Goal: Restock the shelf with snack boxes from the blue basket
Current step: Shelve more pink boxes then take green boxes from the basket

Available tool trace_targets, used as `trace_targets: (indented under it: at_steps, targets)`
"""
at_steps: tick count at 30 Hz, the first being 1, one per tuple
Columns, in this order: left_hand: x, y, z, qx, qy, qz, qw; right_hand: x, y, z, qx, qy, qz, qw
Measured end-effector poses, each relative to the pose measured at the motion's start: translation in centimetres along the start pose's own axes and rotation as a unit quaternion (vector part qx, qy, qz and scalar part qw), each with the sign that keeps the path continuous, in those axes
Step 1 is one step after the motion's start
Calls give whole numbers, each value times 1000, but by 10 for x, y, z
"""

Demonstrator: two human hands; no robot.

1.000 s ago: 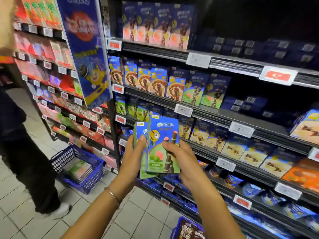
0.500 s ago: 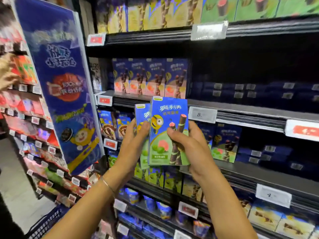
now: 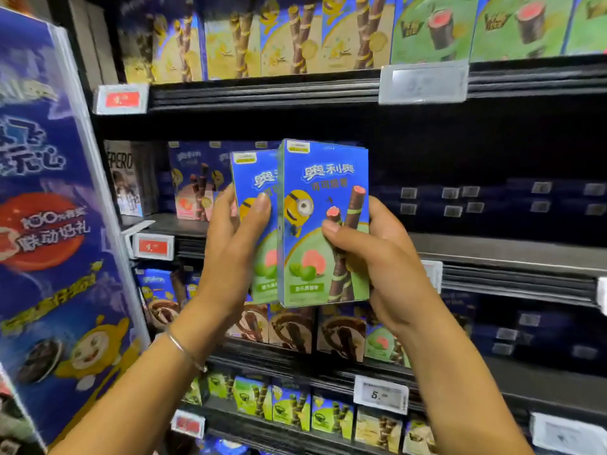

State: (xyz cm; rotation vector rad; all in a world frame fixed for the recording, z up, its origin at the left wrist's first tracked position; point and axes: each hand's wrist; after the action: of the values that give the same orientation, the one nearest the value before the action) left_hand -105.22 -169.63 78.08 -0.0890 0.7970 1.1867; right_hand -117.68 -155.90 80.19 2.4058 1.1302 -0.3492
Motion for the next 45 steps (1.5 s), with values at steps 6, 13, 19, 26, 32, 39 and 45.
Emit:
trace_targets:
  at_steps: [6, 13, 19, 26, 32, 39, 45]
  targets:
    - [-41, 12, -4, 46, 4, -41, 998, -6, -17, -25, 65, -36, 89, 993]
    - [-73, 13, -21, 127, -52, -63, 989, -30, -54, -39, 142, -62, 224, 962]
    - [-76, 16, -27, 143, -65, -65, 986, -74, -69, -33, 189, -42, 254, 948]
    - [-73, 22, -22, 131, -69, -73, 986, -115, -70, -22, 308, -15, 281, 909]
    - [-75, 24, -20, 129, -74, -77, 986, -148, -74, -6, 371, 21, 262, 891]
    - [-71, 35, -23, 130, -82, -82, 985, -173, -65, 5, 455, -9, 194, 869]
    - [-66, 46, -27, 136, -99, -95, 981, -190, -62, 14, 451, -21, 260, 854]
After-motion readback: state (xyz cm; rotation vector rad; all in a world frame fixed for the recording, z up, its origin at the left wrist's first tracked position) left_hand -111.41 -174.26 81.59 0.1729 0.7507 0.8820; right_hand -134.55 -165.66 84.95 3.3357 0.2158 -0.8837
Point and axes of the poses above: each hand's wrist, its own x-axis away from the middle knuckle, its own y-axis out of the palm, z = x × y, and after that the axes turned 14 degrees about z, right-handed
